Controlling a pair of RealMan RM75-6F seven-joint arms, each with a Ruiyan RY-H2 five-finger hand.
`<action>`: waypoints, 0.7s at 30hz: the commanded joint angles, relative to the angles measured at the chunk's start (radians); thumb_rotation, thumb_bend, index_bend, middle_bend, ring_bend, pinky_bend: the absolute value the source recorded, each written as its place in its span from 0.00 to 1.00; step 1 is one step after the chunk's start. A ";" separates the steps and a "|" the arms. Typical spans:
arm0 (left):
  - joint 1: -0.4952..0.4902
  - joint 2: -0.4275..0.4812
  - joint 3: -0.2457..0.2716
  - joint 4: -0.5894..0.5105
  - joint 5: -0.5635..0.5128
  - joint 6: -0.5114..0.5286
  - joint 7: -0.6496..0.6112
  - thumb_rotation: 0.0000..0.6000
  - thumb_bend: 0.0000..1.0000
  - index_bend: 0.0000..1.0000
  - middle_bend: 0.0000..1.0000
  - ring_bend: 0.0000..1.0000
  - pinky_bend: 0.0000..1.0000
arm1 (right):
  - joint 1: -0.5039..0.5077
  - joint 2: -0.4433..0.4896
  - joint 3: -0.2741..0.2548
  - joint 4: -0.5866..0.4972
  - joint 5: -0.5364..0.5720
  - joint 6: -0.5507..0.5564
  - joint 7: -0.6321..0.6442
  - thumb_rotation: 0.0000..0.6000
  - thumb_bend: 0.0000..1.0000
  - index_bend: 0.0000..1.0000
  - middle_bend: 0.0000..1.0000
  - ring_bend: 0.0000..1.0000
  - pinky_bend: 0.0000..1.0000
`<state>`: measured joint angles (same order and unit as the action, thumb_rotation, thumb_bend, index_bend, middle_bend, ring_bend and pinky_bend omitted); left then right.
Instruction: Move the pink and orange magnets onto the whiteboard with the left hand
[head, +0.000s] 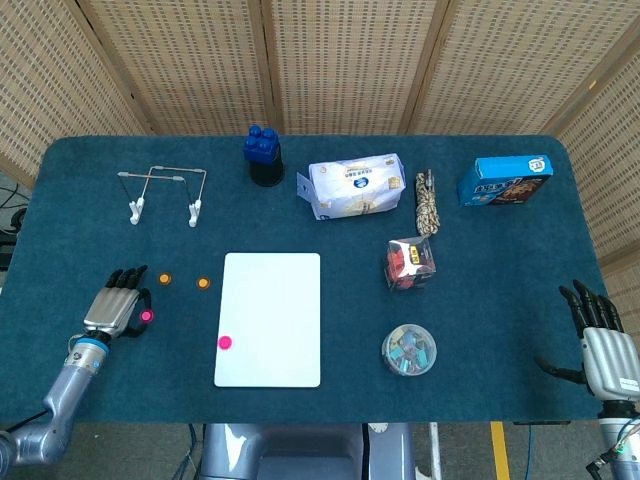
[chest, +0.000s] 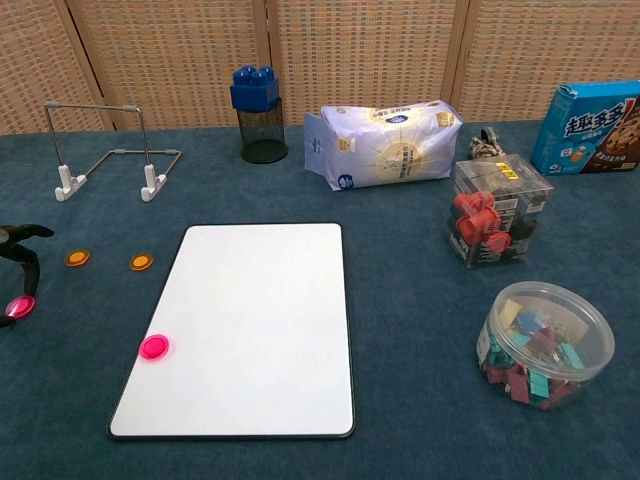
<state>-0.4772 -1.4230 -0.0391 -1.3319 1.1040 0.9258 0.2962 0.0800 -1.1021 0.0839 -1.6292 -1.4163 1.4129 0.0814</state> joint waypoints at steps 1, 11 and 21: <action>-0.004 0.017 -0.009 -0.043 0.012 0.017 0.004 1.00 0.33 0.54 0.00 0.00 0.00 | 0.000 0.000 0.000 -0.001 0.000 0.000 0.001 1.00 0.16 0.00 0.00 0.00 0.00; -0.100 -0.004 -0.056 -0.264 0.003 0.005 0.138 1.00 0.32 0.54 0.00 0.00 0.00 | 0.002 0.001 0.003 -0.003 0.010 -0.007 -0.002 1.00 0.16 0.00 0.00 0.00 0.00; -0.229 -0.163 -0.080 -0.270 -0.149 -0.028 0.335 1.00 0.31 0.54 0.00 0.00 0.00 | 0.006 0.003 0.008 -0.007 0.036 -0.025 -0.010 1.00 0.16 0.00 0.00 0.00 0.00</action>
<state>-0.6848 -1.5632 -0.1143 -1.6026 0.9736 0.9080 0.6124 0.0857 -1.0992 0.0914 -1.6360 -1.3820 1.3892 0.0716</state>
